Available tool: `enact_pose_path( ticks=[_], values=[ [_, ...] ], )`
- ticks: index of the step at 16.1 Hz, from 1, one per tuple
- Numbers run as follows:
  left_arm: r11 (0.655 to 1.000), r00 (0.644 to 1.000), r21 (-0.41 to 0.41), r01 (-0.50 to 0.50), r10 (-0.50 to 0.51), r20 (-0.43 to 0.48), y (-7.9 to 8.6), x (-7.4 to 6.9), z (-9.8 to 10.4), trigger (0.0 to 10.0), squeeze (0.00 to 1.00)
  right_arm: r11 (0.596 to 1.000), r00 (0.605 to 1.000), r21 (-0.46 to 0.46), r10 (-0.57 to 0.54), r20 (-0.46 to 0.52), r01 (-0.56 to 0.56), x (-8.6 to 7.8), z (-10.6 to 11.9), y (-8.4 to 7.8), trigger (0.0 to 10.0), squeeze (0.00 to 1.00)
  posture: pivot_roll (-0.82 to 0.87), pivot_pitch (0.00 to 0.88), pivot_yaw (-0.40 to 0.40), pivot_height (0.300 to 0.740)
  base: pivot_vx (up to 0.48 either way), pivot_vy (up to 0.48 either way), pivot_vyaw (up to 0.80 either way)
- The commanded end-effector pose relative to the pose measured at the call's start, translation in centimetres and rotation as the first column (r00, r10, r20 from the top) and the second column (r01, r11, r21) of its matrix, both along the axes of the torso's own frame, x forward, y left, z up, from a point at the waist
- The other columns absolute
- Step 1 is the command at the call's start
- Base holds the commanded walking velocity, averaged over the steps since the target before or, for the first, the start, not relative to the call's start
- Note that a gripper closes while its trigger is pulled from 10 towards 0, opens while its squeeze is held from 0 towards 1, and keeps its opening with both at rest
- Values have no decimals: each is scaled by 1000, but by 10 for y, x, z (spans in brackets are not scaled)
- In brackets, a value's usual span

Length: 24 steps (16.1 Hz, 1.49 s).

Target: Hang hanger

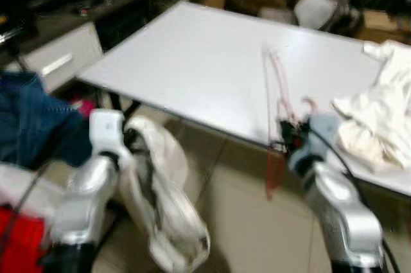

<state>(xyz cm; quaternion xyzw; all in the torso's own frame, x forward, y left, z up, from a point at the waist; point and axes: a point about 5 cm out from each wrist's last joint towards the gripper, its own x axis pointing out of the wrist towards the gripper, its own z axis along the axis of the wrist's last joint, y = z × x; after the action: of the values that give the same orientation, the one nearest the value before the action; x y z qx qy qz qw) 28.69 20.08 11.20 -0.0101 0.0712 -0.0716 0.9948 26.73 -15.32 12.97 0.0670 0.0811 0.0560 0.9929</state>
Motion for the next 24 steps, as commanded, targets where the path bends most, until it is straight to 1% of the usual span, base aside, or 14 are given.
enact_pose_path(
  ticks=[1, 3, 7, 9, 12, 15, 16, 18, 24],
  values=[
    [999, 997, -9, 31, -30, 72, -9, 5, 15, 10000, 0, 999, 1000, -17, -30, -5, 30, -1, -1, -10, 10000, 0, -31, 0, -12, 740, 319, 0, 0],
    [999, 996, -8, 32, -31, 79, -9, 6, 17, 10000, 0, 1000, 1000, -2, -24, -9, 24, -1, -2, -10, 10000, 0, -31, 0, -10, 740, 315, 0, 0],
    [999, 996, -5, 40, -39, 81, -9, 8, 17, 10000, 0, 1000, 1000, 3, -29, -12, 29, -2, -3, -9, 10000, 0, -41, 0, 1, 740, 317, 0, -688],
    [999, 996, -5, 47, -47, 82, -10, 9, 16, 10000, 0, 999, 998, -10, -53, -14, 53, -3, -4, -13, 10000, 0, -49, 0, 8, 740, 315, 0, 0],
    [998, 994, -8, 64, -63, 85, -14, 12, 17, 10000, 0, 998, 997, 11, -69, -15, 69, -4, -3, -16, 10000, 0, -57, 0, 12, 740, 310, 0, 0],
    [997, 994, -9, 71, -70, 86, -16, 13, 17, 10000, 0, 998, 998, 24, -64, -21, 65, -4, -3, -15, 10000, 0, -56, 0, 12, 740, 308, 0, 0],
    [997, 994, -9, 75, -74, 86, -17, 13, 16, 10000, 0, 998, 998, 37, -51, -29, 52, -5, -4, -13, 10000, 0, -56, 0, 12, 740, 300, 0, -800],
    [997, 993, -8, 79, -78, 85, -18, 14, 16, 10000, 0, 998, 998, 34, -51, -30, 52, -5, -4, -12, 10000, 0, -59, 0, 13, 740, 298, 0, -800],
    [995, 992, 1, 102, -102, 78, -20, 13, 13, 10000, 0, 998, 999, 42, -47, -26, 48, -6, -4, -10, 10000, 0, -58, 0, 10, 740, 289, 0, 0]
  ],
)
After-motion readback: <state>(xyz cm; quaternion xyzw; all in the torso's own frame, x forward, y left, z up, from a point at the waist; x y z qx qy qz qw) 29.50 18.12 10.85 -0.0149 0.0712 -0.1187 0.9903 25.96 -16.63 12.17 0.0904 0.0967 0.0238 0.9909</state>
